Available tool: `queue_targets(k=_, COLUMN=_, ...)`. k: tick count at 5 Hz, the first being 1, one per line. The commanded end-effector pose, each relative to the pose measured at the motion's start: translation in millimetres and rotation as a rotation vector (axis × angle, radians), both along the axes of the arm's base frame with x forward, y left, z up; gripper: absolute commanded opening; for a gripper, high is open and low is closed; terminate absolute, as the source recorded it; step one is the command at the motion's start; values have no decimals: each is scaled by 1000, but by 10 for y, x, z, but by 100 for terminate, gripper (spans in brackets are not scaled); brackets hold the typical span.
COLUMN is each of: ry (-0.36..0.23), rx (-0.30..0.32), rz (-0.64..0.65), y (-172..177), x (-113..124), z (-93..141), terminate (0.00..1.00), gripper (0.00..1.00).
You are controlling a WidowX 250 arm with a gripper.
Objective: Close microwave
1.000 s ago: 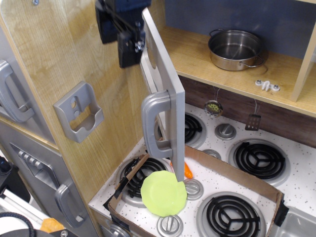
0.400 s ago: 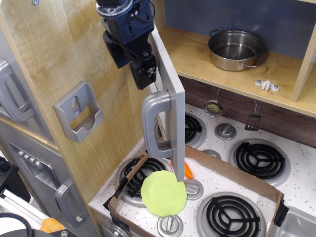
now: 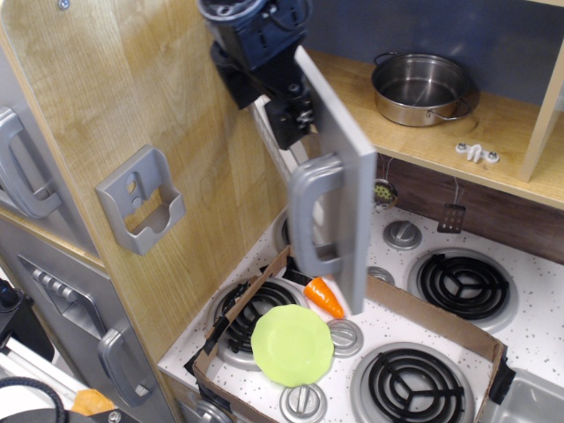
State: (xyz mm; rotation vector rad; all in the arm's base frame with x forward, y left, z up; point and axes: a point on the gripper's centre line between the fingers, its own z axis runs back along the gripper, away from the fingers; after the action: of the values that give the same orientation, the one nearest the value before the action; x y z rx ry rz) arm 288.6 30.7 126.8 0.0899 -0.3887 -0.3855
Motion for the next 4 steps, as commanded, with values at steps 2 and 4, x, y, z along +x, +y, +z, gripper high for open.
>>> queue_targets(k=2, ry=-83, rx=-60, rz=-23, y=-276, x=362, z=54, terminate=0, gripper=100)
queue_targets(k=4, ry=-93, rx=-68, rz=-61, y=-378, x=616, z=36, terminate=0, gripper=100)
